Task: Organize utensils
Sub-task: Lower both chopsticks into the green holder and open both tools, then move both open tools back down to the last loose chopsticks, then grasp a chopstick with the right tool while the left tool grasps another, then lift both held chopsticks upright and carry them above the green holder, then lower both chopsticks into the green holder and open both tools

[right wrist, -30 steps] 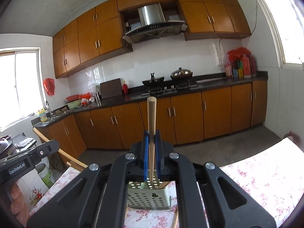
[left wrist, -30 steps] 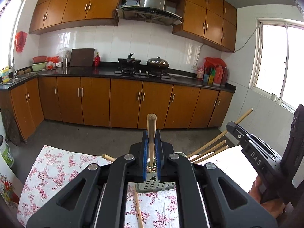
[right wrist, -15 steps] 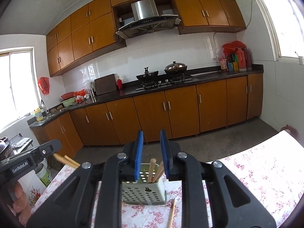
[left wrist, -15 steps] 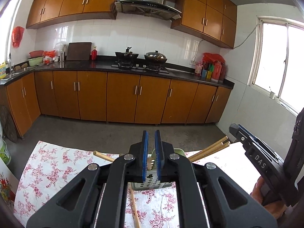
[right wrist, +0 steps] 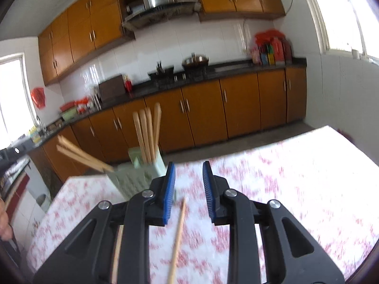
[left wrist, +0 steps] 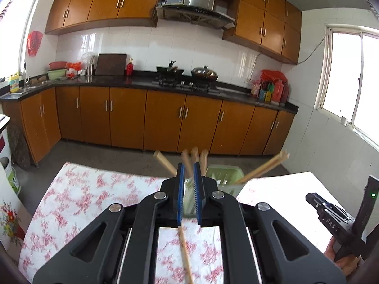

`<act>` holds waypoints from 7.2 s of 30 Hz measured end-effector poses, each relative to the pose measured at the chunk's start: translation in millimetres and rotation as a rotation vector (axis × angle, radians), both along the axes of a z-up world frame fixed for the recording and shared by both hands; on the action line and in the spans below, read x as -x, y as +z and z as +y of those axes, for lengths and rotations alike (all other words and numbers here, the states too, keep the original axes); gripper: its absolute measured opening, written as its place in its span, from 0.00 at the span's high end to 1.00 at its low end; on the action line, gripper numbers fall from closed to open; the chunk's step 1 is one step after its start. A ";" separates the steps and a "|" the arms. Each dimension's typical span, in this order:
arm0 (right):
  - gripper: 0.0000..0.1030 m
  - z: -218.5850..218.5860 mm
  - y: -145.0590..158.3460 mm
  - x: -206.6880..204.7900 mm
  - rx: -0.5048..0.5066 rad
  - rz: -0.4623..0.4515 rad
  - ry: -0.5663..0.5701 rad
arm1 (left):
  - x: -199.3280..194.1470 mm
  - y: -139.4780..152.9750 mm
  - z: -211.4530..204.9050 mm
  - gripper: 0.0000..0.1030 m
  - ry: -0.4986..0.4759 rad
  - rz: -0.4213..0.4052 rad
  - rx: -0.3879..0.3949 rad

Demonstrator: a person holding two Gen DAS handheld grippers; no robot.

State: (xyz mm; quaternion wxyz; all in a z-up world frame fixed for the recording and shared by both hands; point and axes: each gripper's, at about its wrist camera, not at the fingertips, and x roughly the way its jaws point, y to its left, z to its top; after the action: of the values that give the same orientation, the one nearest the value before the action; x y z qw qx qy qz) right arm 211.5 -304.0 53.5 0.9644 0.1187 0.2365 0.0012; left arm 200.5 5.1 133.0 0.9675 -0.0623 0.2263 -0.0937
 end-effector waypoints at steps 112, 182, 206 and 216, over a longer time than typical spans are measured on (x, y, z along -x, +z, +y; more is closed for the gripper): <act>0.90 22.7 -154.5 -53.5 0.108 0.395 0.027 | -52.4 -212.2 19.2 0.91 0.075 0.421 -0.134; 0.92 3.5 110.9 34.1 -0.076 -0.273 0.110 | 24.0 43.4 4.7 0.93 -0.037 -0.171 0.020; 0.92 54.9 86.2 -73.5 -0.012 -0.220 0.108 | -67.4 19.5 -24.3 0.93 0.091 -0.193 0.139; 0.79 54.0 88.8 -71.4 -0.011 -0.216 0.104 | -57.3 22.2 -17.3 0.73 0.062 -0.150 0.140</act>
State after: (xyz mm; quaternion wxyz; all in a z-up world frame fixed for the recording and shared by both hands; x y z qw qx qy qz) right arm 282.9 -249.9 142.3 0.9822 0.1108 0.1372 0.0651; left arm 257.8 -12.2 155.2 0.9775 -0.1294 0.1443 -0.0834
